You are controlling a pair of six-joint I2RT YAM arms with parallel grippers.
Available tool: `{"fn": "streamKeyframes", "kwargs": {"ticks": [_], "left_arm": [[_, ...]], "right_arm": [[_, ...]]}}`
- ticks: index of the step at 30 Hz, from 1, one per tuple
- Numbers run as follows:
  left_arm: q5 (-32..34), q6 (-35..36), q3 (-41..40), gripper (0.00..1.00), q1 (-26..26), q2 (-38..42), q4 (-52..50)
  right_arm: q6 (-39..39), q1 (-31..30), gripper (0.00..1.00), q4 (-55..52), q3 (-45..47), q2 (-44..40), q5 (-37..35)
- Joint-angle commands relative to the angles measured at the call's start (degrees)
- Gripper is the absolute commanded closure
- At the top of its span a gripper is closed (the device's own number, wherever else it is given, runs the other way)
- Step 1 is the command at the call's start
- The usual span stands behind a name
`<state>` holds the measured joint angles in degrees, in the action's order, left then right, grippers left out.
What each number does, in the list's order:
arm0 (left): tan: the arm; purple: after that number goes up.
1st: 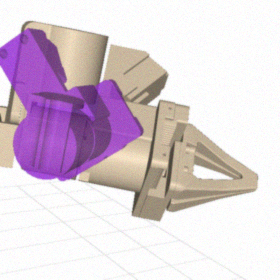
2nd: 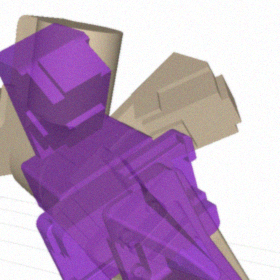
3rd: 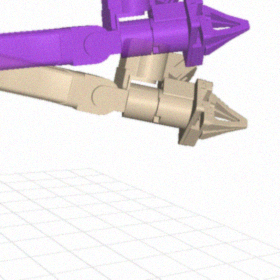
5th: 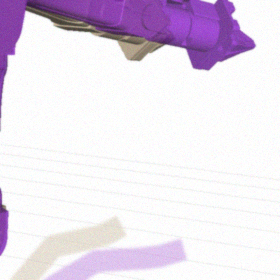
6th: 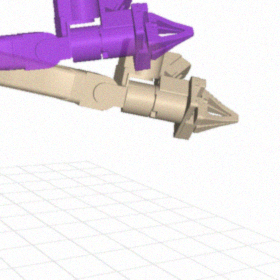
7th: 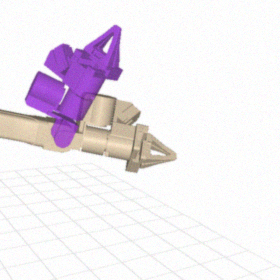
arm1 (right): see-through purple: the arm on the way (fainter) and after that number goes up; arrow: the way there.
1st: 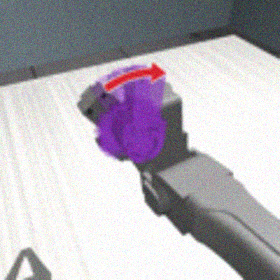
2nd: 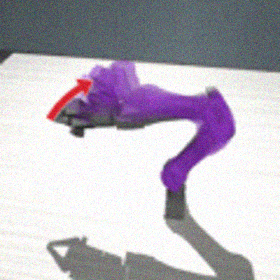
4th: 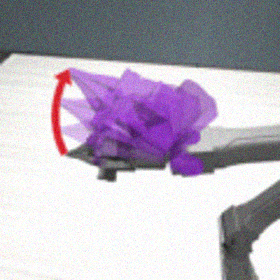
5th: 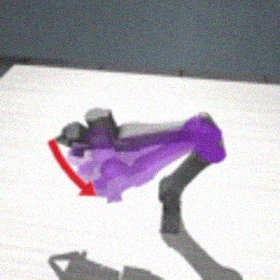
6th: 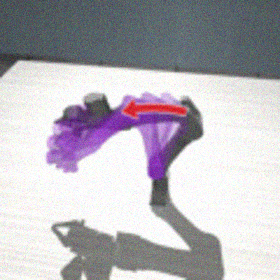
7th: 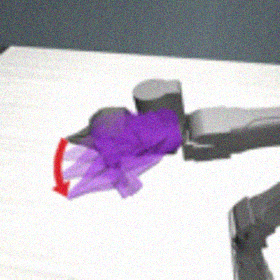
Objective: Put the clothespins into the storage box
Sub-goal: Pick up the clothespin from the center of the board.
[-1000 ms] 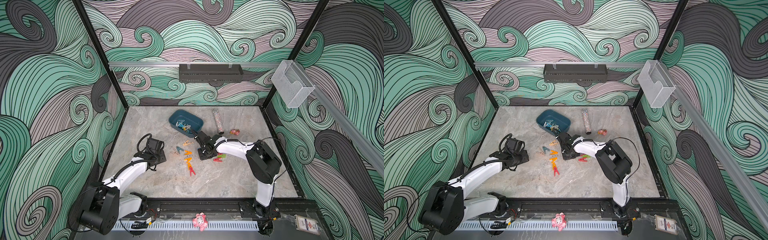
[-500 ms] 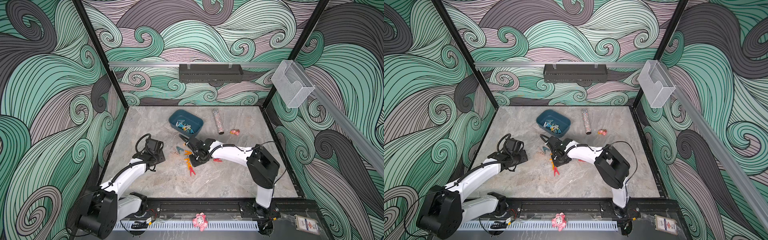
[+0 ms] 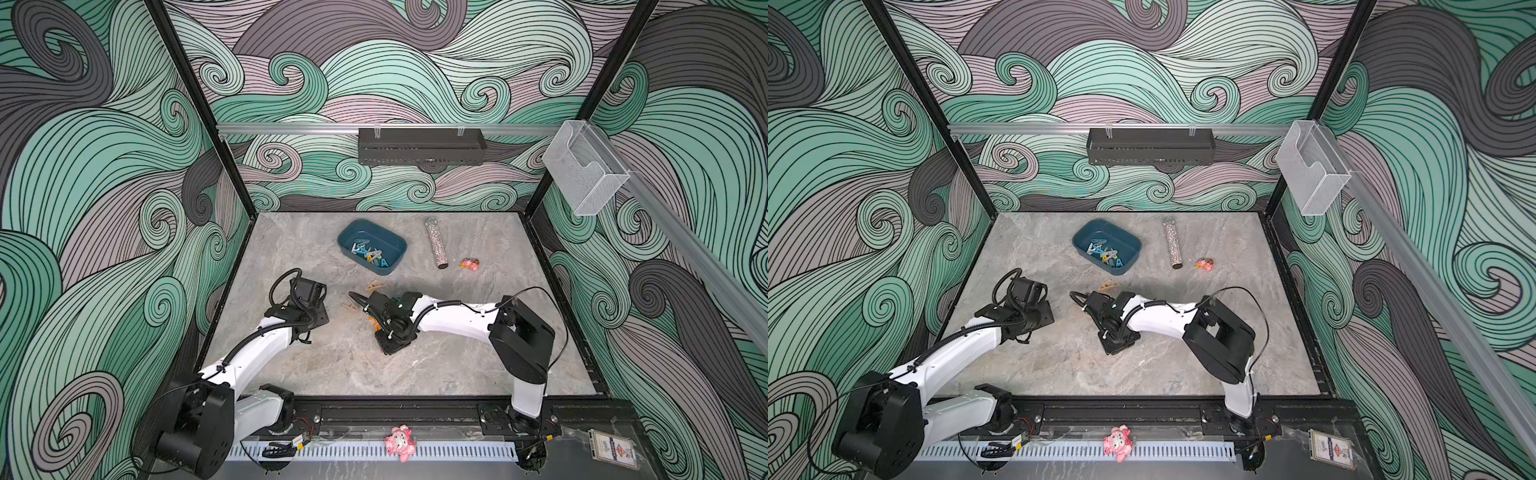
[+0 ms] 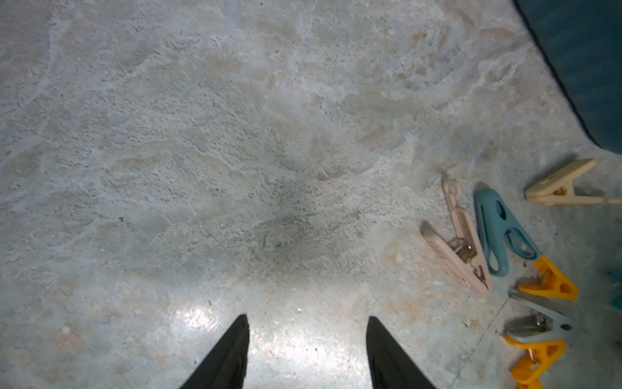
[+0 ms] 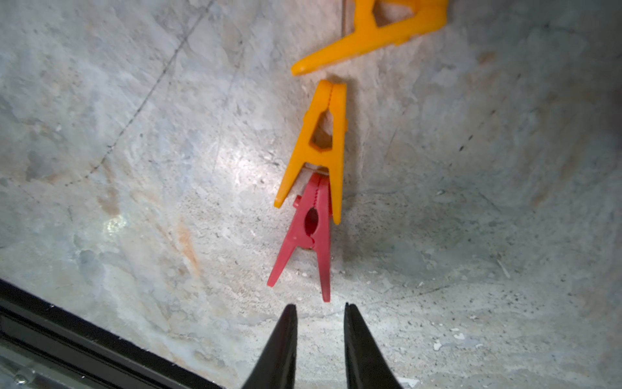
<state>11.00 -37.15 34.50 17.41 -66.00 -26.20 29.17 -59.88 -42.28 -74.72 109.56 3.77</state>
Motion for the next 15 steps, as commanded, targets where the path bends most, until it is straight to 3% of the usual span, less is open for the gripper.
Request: {"fn": "streamKeyframes", "kwargs": {"ticks": [1, 7, 15], "left_arm": [[-0.19, -0.58, 1.27, 0.42, -0.01, -0.18, -1.2], [-0.19, -0.51, 1.12, 0.42, -0.01, -0.05, -0.97], [-0.37, -0.39, 1.42, 0.42, -0.01, -0.5, -0.56]], "right_arm": [[-0.32, 0.53, 0.78, -0.97, -1.95, 1.83, -2.1], [-0.62, 0.51, 0.89, -0.66, -1.75, 2.35, -1.84], [-0.53, 0.54, 0.95, -0.7, -1.04, 1.67, -2.54]]}}
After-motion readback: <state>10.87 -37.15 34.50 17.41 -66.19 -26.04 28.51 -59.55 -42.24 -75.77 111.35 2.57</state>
